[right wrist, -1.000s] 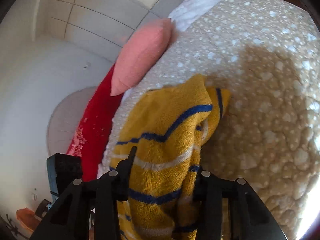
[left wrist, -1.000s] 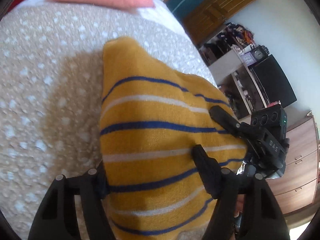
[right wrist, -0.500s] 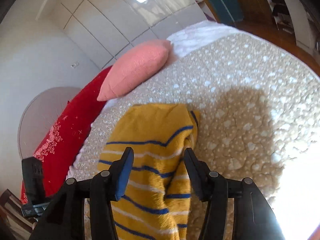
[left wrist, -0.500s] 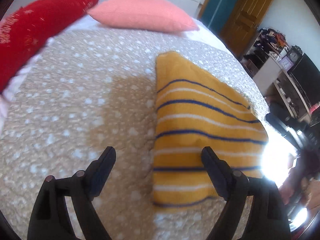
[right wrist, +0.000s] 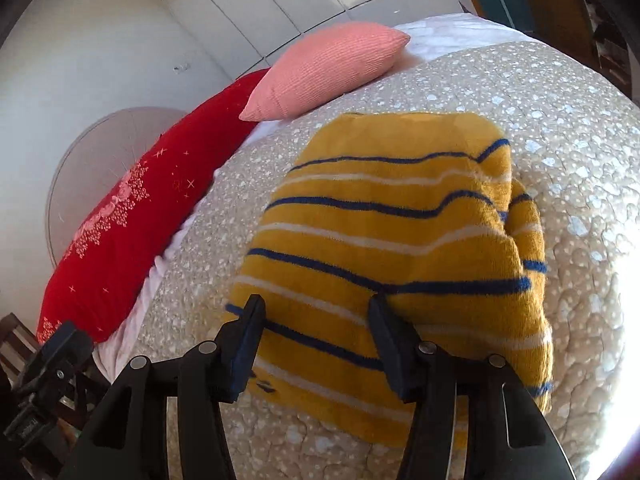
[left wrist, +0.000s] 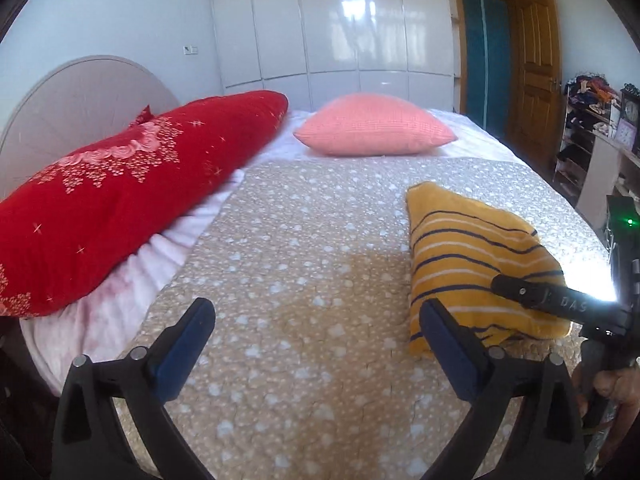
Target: Fold small clothes
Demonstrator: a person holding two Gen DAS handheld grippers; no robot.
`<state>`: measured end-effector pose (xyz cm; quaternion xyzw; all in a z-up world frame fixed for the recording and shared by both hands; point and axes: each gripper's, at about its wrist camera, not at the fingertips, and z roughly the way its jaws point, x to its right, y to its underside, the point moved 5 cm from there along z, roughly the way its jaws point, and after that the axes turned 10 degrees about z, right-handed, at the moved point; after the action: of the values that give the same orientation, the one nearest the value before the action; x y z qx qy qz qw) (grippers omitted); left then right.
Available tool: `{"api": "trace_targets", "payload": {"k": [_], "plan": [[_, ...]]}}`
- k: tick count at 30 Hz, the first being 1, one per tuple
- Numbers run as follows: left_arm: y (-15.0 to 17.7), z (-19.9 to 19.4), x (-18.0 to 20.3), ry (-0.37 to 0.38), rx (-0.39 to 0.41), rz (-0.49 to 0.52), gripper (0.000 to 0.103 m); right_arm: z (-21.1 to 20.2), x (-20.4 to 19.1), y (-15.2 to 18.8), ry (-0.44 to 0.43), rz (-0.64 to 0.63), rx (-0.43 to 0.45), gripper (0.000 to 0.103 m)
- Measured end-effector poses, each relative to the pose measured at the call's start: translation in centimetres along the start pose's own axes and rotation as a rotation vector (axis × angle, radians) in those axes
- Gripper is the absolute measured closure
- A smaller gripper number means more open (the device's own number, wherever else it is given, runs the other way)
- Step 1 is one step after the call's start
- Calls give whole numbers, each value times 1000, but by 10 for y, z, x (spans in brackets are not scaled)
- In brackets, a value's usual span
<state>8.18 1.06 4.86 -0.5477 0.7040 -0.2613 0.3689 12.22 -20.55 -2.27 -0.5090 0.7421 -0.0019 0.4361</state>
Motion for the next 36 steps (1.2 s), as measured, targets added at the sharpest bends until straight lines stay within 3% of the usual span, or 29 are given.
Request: {"api": "trace_targets", "payload": {"k": [9, 17, 25, 30, 36], "plan": [[20, -37, -5, 15, 17, -33, 0, -70, -20, 68, 70, -124, 110, 33], [30, -67, 3, 41, 41, -44, 0, -105, -20, 101, 194, -198, 159, 29], [36, -94, 10, 58, 85, -43, 0, -129, -19, 117, 223, -203, 190, 25], [33, -119, 0, 65, 170, -109, 0, -143, -26, 120, 254, -225, 227, 23], [30, -136, -5, 52, 254, -96, 0, -147, -33, 122, 268, -246, 243, 21]]}}
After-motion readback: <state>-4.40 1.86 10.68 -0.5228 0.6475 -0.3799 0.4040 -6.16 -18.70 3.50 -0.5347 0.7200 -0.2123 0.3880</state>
